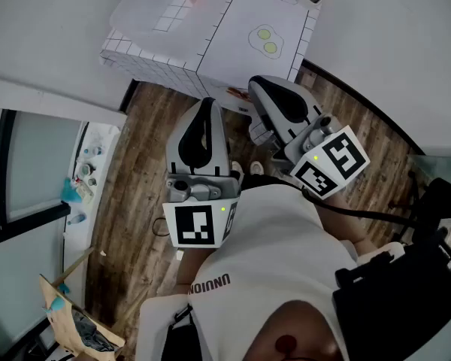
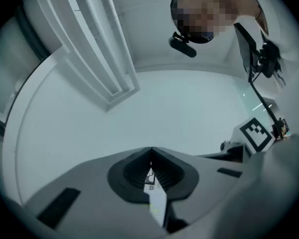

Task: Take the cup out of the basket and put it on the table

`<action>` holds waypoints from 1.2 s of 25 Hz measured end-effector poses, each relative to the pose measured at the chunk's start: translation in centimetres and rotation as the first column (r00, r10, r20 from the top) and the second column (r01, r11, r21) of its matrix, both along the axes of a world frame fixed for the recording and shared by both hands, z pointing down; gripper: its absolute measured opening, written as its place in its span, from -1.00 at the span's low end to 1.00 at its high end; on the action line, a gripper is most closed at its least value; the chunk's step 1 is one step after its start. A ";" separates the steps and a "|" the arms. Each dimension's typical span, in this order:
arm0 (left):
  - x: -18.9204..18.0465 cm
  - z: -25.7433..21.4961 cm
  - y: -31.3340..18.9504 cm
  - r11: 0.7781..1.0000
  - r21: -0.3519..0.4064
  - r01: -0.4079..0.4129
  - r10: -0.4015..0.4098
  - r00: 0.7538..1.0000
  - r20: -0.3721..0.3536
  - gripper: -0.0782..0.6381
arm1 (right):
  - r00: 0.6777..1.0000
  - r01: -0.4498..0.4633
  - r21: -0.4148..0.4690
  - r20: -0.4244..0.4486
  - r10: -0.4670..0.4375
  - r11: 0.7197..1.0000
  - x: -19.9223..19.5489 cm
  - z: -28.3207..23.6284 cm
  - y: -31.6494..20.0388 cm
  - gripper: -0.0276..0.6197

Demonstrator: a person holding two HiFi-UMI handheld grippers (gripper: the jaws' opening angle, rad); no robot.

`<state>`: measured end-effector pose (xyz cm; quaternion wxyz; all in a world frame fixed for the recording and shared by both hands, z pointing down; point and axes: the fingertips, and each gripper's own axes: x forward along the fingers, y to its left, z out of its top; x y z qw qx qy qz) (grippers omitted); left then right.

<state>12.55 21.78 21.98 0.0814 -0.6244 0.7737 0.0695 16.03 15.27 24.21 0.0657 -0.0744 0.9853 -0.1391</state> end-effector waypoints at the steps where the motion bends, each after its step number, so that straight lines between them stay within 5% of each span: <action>1: 0.0 0.0 0.0 1.000 0.001 0.000 0.000 1.000 -0.003 -0.74 | 1.000 -0.001 0.000 -0.001 0.001 1.000 0.0 0.0 0.0 -0.86; 18: -0.1 0.3 0.2 0.999 -0.017 0.030 -0.030 0.999 -0.016 -0.74 | 0.999 0.038 -0.036 0.018 -0.037 0.999 -0.2 0.3 0.1 -0.86; 30: -4.4 1.7 1.8 0.995 -0.024 0.099 -0.099 0.995 -0.014 -0.74 | 0.999 0.036 -0.020 -0.002 -0.036 0.999 -4.4 1.5 0.3 -0.85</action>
